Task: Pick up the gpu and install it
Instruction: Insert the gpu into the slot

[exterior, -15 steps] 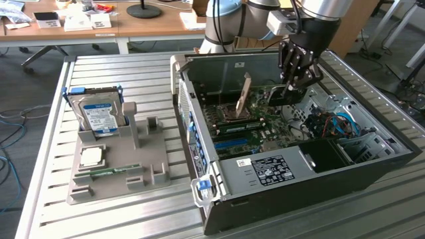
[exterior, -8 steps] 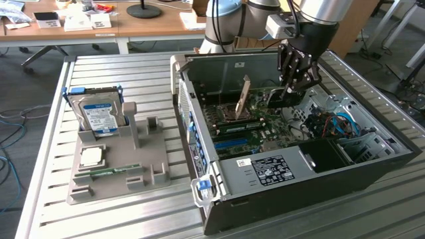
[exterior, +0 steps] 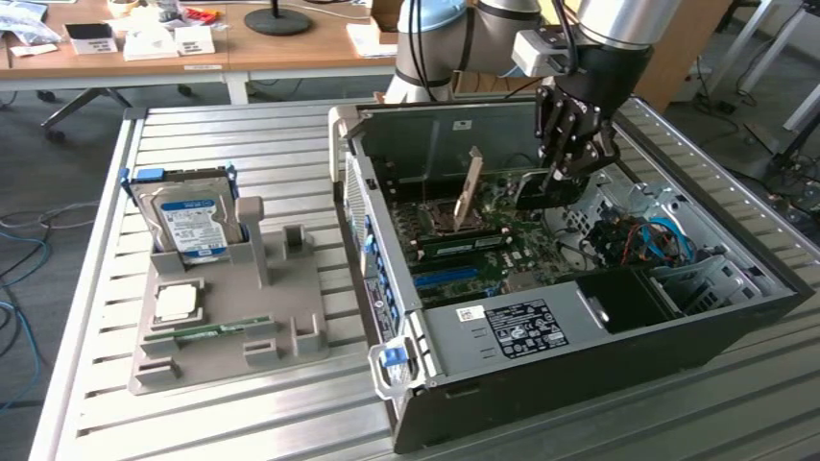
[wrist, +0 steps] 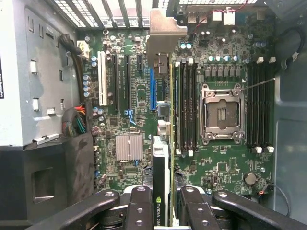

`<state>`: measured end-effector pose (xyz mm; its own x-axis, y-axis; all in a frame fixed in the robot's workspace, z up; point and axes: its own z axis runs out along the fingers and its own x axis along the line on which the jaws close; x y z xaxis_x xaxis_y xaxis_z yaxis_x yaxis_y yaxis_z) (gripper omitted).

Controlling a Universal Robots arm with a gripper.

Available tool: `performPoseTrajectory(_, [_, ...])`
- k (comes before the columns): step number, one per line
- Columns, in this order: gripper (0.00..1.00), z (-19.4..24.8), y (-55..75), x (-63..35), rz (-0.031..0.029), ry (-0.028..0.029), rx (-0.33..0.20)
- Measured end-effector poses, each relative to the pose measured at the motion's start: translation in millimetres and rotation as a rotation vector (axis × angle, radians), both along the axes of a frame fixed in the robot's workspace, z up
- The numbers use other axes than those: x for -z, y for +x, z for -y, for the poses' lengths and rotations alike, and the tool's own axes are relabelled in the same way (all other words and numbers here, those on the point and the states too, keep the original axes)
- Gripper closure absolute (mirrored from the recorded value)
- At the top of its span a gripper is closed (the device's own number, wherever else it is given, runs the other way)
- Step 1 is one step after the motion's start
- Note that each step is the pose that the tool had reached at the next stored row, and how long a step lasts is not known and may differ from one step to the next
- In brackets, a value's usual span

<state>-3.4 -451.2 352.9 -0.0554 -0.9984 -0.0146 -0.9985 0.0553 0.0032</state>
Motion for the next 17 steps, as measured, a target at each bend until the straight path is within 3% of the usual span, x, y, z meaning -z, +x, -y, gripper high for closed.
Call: performPoseTrajectory(17, [0.73,0.0,-1.2,5.8,0.0001,-0.0001,0.0])
